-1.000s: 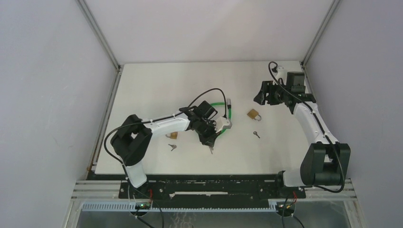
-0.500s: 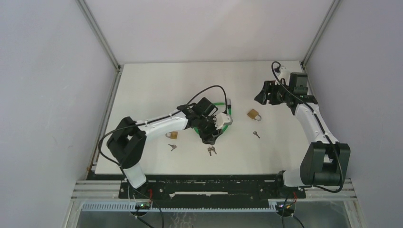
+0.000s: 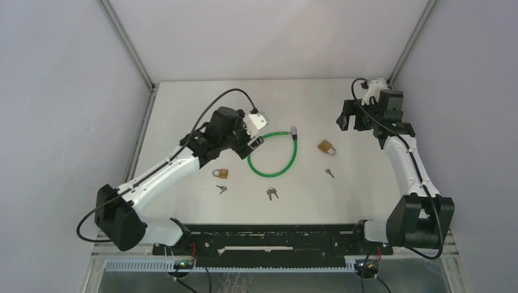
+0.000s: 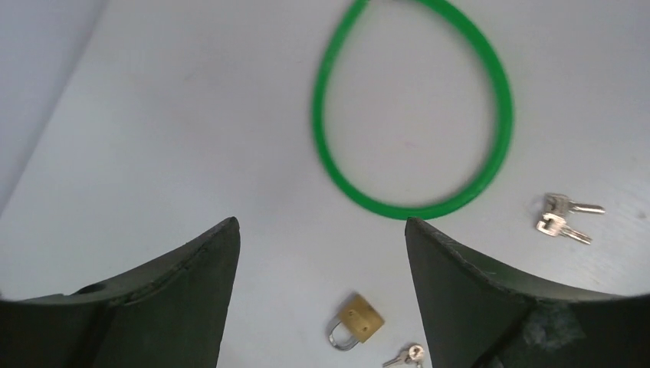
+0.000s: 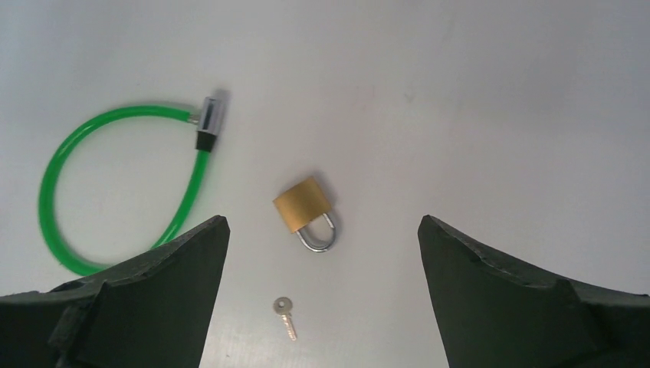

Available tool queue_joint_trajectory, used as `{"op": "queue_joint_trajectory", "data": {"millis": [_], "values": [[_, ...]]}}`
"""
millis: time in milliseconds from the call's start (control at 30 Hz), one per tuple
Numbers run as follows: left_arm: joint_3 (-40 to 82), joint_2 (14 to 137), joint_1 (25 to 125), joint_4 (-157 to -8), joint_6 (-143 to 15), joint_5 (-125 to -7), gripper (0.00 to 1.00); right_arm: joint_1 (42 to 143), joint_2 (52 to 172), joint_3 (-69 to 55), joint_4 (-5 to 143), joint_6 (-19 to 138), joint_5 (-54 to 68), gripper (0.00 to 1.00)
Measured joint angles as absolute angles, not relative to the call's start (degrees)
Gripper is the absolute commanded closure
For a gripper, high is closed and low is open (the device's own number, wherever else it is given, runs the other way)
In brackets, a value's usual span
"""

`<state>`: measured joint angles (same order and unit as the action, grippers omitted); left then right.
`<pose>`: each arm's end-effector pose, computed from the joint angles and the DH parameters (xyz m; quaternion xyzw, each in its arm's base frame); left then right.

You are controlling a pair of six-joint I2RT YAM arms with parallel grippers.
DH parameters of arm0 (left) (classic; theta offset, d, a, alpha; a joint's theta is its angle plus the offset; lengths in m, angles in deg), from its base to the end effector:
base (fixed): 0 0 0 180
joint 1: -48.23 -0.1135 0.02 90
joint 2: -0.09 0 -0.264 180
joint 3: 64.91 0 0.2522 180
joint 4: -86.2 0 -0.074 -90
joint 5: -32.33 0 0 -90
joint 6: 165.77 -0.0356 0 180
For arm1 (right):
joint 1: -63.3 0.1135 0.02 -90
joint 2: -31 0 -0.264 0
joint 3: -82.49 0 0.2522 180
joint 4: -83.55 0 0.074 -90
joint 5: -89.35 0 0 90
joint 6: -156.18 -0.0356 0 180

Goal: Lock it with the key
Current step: Place the key at the center of the board, then reset both arms

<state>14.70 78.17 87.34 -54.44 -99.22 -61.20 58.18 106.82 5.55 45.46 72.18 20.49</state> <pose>0.2346 -0.1935 0.3114 0.4777 0.7602 -0.0873 0.4316 0.2931 -0.0134 0.3099 -0.0886 0.8790 0.1209 0.4527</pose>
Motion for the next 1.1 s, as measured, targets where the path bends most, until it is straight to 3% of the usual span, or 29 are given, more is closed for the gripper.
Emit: {"op": "queue_joint_trajectory", "data": {"millis": [133,367,567,800,1100], "values": [[11.7,73.3,84.7,-59.2,-98.5,-53.9,0.00,57.7,104.7,5.4,44.2,73.3,15.4,0.00],[4.8,66.7,81.6,-70.4,-97.2,-39.2,0.00,57.7,98.9,5.4,42.5,73.5,10.3,0.00],[1.8,62.0,78.1,-75.3,-96.7,-33.8,0.00,57.7,96.0,5.3,42.7,73.3,10.4,0.00],[-0.3,55.7,70.6,-76.3,-96.4,-33.3,0.00,57.7,95.8,5.3,44.2,72.7,10.6,0.00],[-7.0,43.7,54.9,-75.7,-89.5,-45.4,0.00,57.5,95.7,5.3,46.6,72.0,13.4,0.00]]}}
